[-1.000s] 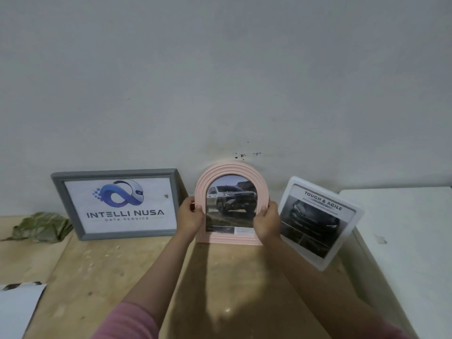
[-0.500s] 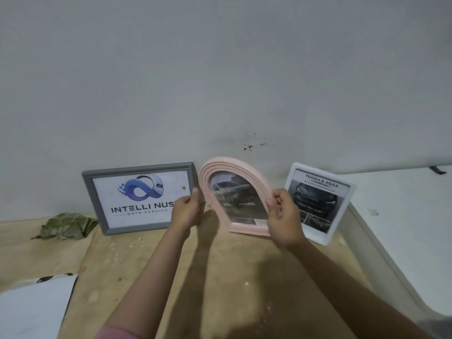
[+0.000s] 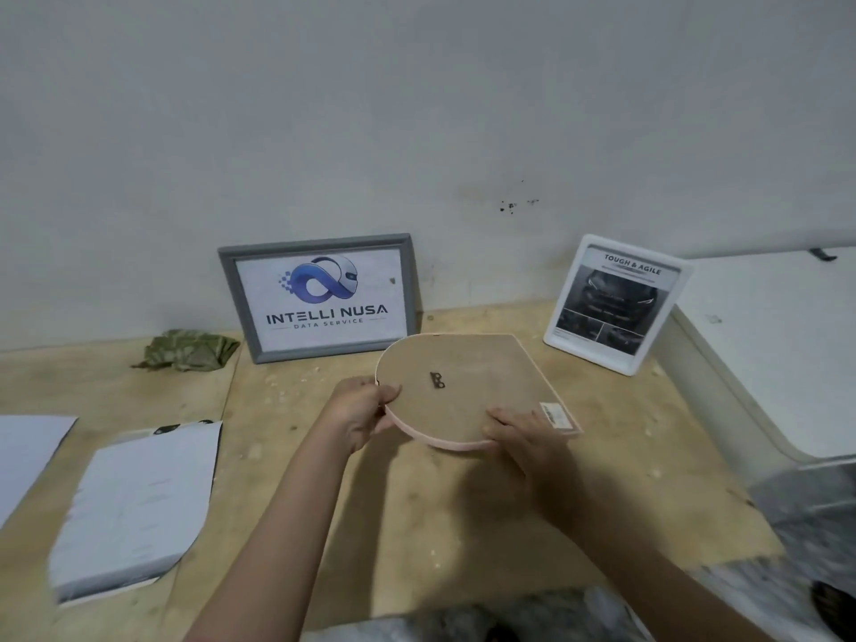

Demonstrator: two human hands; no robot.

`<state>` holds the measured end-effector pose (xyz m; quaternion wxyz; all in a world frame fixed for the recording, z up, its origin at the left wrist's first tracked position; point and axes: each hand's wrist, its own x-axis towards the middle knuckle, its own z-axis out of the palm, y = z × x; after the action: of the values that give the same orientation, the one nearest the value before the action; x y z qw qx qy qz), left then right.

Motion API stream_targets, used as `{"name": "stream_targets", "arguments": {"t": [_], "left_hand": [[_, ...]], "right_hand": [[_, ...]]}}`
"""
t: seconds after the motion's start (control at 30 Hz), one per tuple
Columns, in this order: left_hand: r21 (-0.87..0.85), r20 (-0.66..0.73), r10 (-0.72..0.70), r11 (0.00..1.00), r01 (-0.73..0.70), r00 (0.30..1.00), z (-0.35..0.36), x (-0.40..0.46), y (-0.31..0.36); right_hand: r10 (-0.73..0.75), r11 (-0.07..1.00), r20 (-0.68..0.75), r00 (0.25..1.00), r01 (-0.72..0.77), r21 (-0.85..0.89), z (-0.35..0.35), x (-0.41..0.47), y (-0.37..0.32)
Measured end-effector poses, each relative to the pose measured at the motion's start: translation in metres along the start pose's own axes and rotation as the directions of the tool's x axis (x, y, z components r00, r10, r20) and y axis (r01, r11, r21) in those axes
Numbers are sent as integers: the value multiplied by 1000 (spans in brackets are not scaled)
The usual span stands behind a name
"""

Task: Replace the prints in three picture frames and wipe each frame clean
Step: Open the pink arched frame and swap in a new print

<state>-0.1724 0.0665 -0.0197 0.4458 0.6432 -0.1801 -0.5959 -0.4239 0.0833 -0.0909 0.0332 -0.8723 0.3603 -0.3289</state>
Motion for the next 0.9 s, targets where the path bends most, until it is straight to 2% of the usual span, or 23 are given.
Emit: {"name": "stream_targets", "arguments": {"t": [0.03,0.1,0.17,0.2,0.27,0.3,0.33,0.47,0.53,0.67,0.77,0.9], "left_hand": [[2,14,8,1000,-8,1000,-8,-2,-9],[-3,44,13,1000,-13,999,-24,-1,-26],[0,59,23,1000,-23,998,-37,-1,-42],[11,70,33,999,-34,997,-42,-1,-51],[47,94,49,997,-53,994,-47,-4,-67],[55,102,48,997,-54,994,-48,-6,-75],[55,97,38,998,-44,995,-47,-7,-83],[113,-46,71,991,-66,996,-44,-3,-111],[249,-119,141,962,-108,983,-43,1,-122],[557,-176,249,823,-112,952,-35,1,-135],[605,-199,291,788,-116,936,-28,0,-138],[618,-240,263,784,-62,935,-27,2,-140]], "right_hand": [[21,1000,19,1000,-21,-1,0,-7,-1],[158,986,31,987,-159,45,2,-16,3],[406,905,31,913,-407,124,6,-22,14],[560,803,61,826,-559,207,5,-23,19],[796,488,204,569,-805,338,5,-22,25],[839,368,278,468,-864,343,7,-22,26],[846,337,309,434,-885,320,8,-23,26],[840,356,330,430,-897,262,8,-32,15],[857,325,333,392,-914,241,13,-38,12],[881,286,315,353,-928,240,21,-46,5],[896,287,285,339,-935,208,23,-45,-1],[909,254,283,305,-946,201,25,-41,-3]]}}
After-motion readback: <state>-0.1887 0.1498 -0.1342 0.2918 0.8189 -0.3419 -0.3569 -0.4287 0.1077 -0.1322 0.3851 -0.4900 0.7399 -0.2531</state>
